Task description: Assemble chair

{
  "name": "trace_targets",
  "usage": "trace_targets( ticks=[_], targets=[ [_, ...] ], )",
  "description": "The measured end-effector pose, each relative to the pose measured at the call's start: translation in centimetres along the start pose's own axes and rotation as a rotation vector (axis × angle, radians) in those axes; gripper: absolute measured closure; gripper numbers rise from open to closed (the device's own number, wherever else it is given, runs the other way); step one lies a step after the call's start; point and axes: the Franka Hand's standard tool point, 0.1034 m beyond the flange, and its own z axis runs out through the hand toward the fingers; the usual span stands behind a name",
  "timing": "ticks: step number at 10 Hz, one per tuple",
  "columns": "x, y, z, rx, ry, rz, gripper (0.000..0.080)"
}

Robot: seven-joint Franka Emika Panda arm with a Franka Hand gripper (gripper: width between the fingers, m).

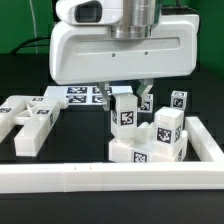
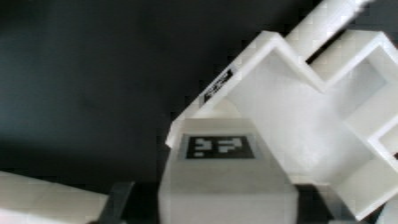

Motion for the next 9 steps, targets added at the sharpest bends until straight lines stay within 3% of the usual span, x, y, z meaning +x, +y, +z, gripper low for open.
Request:
trace_targets(
  ticks=[4, 9],
  targets=[
    [-0.11, 0.27, 0.09, 0.015, -0.001, 0.244, 0.0510],
    [-0.04, 0.09, 0.18, 0.067, -0.007, 0.795, 0.0509]
  ],
)
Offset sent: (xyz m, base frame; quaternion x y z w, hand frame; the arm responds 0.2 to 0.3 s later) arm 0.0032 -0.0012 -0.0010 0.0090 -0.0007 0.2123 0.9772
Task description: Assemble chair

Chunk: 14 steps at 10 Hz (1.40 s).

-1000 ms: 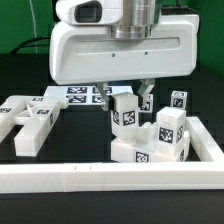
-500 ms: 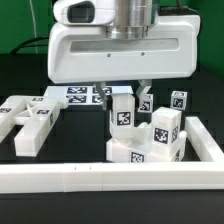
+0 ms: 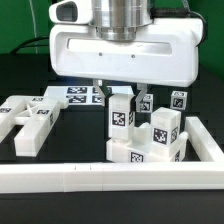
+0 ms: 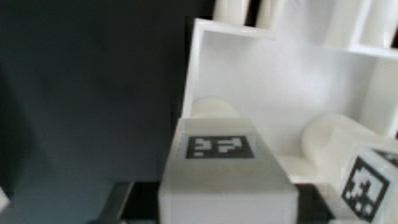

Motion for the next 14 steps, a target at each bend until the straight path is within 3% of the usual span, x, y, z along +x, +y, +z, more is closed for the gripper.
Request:
trace_targets(
  ticks=[1, 5, 8, 10, 11, 14],
  targets=[
    [0.00, -0.15, 0.03, 0.017, -0.005, 0.176, 0.0509],
    [-0.11, -0.34, 0.11, 0.024, -0.020, 0.532, 0.0509],
    [-0.22, -0.50, 0.14, 0.024, -0.022, 0.624, 0.0509],
    [-0.22, -0.48, 0.15, 0.024, -0.020, 0.526, 0.0262],
    [-0.24, -0.49, 0.15, 0.024, -0.020, 0.496, 0.0185],
    [-0.19, -0.37, 0.17, 0.015, -0.009, 0.198, 0.0152]
  ],
)
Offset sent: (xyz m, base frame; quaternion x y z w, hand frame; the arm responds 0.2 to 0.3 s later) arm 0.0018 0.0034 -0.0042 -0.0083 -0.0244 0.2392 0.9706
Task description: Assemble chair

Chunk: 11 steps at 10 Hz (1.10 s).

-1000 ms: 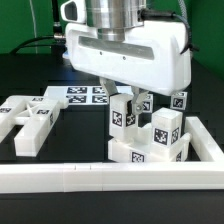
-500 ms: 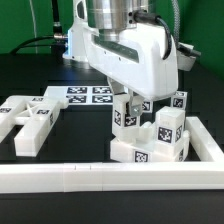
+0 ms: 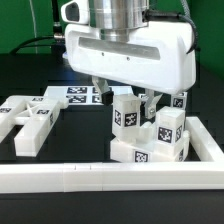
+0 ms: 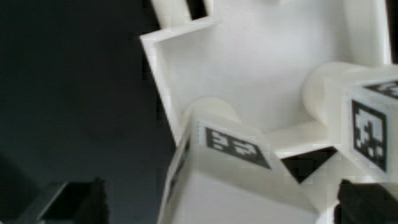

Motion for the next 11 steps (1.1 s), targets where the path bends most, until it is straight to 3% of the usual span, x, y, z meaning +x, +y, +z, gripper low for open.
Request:
trace_targets(
  ticks=[3, 5, 8, 11],
  targets=[
    [0.04, 0.05, 0.00, -0.002, 0.001, -0.200, 0.0151],
    [0.05, 0.15, 0.01, -0.040, 0.015, -0.431, 0.0151],
    [0.18, 0.11, -0.11, -0.062, 0.020, -0.696, 0.0151],
    [0.24, 0.17, -0.11, -0.068, 0.013, -0.928, 0.0151]
  ],
)
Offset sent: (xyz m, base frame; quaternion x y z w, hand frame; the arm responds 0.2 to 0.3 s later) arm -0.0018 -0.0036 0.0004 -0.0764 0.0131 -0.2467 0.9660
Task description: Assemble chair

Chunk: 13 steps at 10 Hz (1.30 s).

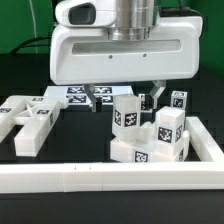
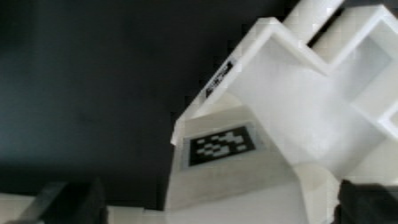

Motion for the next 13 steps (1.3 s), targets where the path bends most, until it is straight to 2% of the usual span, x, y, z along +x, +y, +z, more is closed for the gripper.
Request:
trace_targets(
  ticks=[1, 3, 4, 5, 6, 9, 13],
  targets=[
    [-0.03, 0.01, 0.02, 0.000, -0.001, -0.036, 0.0151],
    [-0.05, 0.09, 0.04, 0.001, -0.001, -0.067, 0.0415],
    [-0.06, 0.10, 0.05, 0.001, -0.001, -0.063, 0.0415],
    [-0.07, 0.10, 0.07, 0.001, -0.001, -0.044, 0.0511],
    [-0.08, 0.11, 0.08, 0.001, -0.001, -0.043, 0.0511],
    [-0.10, 0.14, 0.13, 0.009, -0.001, 0.234, 0.0511],
    [-0.08, 0.00, 0.29, 0.051, -0.001, 0.673, 0.0511]
  ],
)
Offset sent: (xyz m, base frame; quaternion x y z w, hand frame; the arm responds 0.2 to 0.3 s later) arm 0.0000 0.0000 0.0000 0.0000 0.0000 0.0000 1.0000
